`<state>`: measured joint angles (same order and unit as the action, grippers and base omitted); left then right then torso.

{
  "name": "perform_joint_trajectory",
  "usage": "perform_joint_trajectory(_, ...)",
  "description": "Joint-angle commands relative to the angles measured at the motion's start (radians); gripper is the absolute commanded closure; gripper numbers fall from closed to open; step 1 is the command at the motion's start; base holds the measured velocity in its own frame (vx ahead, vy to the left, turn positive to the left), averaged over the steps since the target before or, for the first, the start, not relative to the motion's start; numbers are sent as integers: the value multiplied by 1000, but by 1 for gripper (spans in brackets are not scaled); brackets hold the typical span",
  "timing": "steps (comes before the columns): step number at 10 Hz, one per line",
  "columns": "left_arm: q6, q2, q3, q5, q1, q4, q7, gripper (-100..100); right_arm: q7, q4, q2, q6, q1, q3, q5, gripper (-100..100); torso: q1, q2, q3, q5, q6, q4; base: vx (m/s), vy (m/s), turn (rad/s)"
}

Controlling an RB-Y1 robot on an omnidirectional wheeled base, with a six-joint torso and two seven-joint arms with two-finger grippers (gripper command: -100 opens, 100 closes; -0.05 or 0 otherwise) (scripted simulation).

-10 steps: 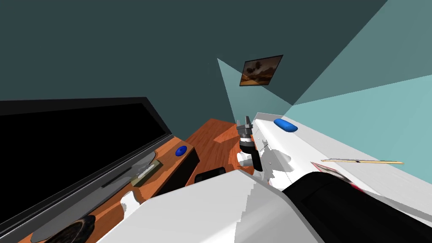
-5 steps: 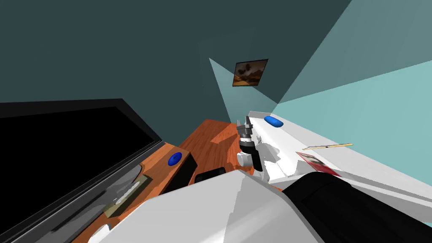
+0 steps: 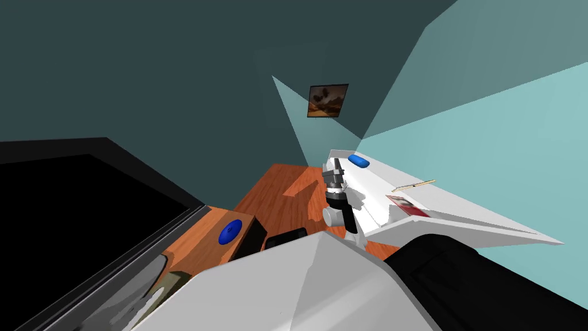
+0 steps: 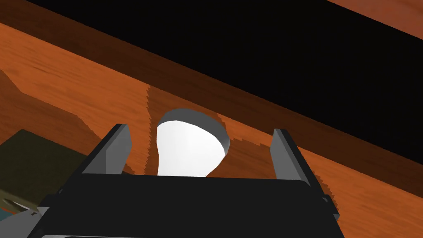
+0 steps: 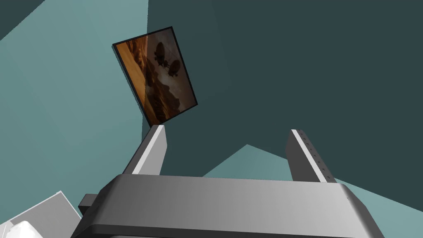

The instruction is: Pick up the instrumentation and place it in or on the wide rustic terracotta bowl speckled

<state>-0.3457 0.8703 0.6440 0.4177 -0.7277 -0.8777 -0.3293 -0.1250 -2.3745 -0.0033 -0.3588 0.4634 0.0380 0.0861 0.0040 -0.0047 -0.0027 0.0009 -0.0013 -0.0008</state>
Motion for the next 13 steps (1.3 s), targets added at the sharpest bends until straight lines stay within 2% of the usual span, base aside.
perform_joint_trajectory(1, 3, 5, 37, -10, 11, 40, -3, -100, 0, 0, 0, 0, 0, 0, 0, 0, 0, 0, 0, 0, 0, 0, 48, 58, -142)
perform_joint_trajectory(3, 8, 8, 91, -27, 28, 92, -6, -100, 0, 0, 0, 0, 0, 0, 0, 0, 0, 1, 1, 0, 1, 0, 62, 96, -244)
perform_joint_trajectory(4, 8, 8, 91, -27, 28, 92, -6, -100, 0, 0, 0, 0, 0, 0, 0, 0, 1, 1, 0, 0, 1, 0, 43, 87, -91)
perform_joint_trajectory(9, 16, -4, 191, -65, 66, 174, -6, -100, 0, 0, 0, 0, 0, 0, 0, 0, 0, 3, 2, 0, 0, 1, 31, 88, -138)
perform_joint_trajectory(10, 10, -6, 182, -61, 66, 175, -9, -100, 0, 0, 0, 0, 0, 0, 0, 0, 0, 3, 2, 0, 0, 1, 7, 46, -32)
perform_joint_trajectory(11, 10, -6, 184, -62, 67, 177, -9, 0, 0, 0, 0, 0, 0, 0, 0, 0, -3, 4, 2, -1, -1, 1, 2, 10, 3)
perform_joint_trajectory(12, 22, -34, 174, -74, 80, 192, -1, -100, 0, 0, 0, 0, 0, 0, 0, 0, -5, 4, 2, -1, -1, 1, -10, 39, -1)
perform_joint_trajectory(13, 30, -52, 166, -82, 88, 202, 5, -100, 0, 0, 0, 0, 0, 0, 0, 0, -4, 5, 3, -1, -1, 1, -24, 23, -69)
